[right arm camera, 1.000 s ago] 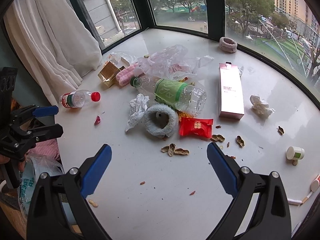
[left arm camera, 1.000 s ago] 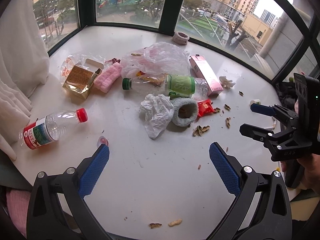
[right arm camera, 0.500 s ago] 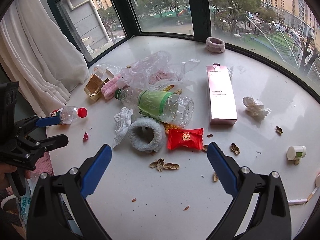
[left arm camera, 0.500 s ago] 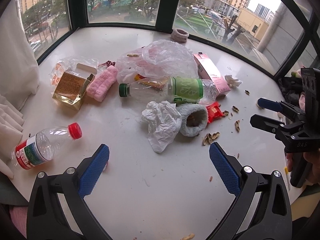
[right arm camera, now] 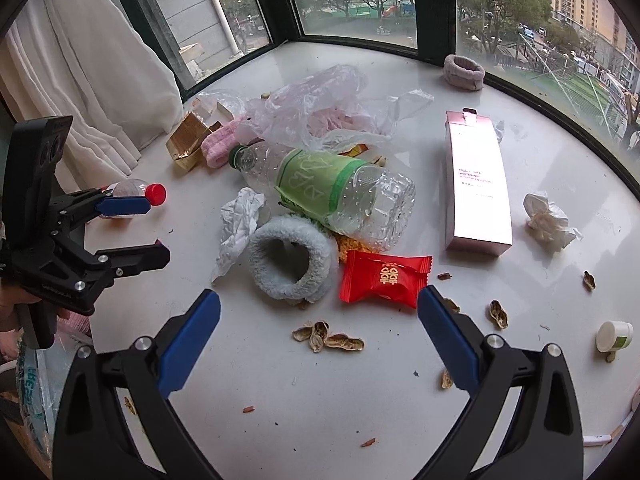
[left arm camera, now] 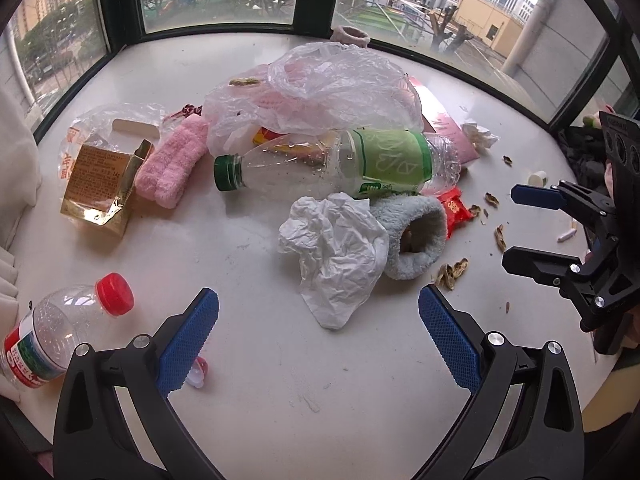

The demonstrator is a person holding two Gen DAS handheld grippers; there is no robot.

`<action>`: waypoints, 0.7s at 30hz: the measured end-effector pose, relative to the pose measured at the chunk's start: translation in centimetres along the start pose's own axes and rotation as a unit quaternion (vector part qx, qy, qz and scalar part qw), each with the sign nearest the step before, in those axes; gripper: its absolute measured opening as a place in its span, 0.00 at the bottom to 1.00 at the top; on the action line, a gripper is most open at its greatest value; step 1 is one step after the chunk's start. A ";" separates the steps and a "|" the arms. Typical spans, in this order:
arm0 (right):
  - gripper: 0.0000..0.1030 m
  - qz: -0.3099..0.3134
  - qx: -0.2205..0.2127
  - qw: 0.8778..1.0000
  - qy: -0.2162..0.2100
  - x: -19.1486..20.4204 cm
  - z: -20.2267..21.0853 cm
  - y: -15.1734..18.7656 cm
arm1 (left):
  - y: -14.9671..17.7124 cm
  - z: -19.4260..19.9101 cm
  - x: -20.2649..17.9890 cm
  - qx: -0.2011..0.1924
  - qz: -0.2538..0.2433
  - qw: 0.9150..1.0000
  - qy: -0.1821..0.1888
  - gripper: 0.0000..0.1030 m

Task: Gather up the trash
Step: 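Reach the left tool to the crumpled white tissue while the right tool reaches the fuzzy ring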

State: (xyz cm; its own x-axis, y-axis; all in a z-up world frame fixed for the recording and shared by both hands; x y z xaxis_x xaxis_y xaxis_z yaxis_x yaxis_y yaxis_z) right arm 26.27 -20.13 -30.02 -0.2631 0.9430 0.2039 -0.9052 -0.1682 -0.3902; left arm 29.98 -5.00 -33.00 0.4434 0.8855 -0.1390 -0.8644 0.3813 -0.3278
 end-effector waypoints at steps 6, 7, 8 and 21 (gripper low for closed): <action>0.93 -0.013 0.005 1.000 -0.016 -0.5 -2.2 -0.9 | -1.1 -2.2 0.0 0.009 -0.021 0.999 0.024 0.94; 0.93 -0.016 0.005 1.000 -0.017 -0.6 -2.5 -1.0 | -1.4 -2.6 0.0 0.010 -0.025 0.999 0.027 0.94; 0.93 -0.019 0.006 1.000 -0.019 -0.7 -2.9 -1.1 | -1.5 -2.9 0.0 0.012 -0.031 0.999 0.032 0.94; 0.69 -0.036 0.020 0.998 -0.039 -1.0 -5.4 -1.0 | -2.7 -6.2 -0.6 0.011 -0.082 0.994 0.076 0.94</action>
State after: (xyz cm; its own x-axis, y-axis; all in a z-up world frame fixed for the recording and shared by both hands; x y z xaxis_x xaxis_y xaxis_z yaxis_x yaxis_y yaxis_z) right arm 29.30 -19.33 -34.70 -0.2204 0.9279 0.3008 -0.9352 -0.1135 -0.3353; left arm 33.54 -8.22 -37.87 0.6074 0.7619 -0.2249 -0.7820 0.5237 -0.3380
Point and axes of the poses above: each gripper's, at about its wrist camera, not at the fingertips, and z roughly against the way its jaws point, x to its left, y to its underside, the point moved 7 cm from there along -z, roughly the way its jaws point, and after that the axes turned 8 degrees about x, right-handed, at the moved point
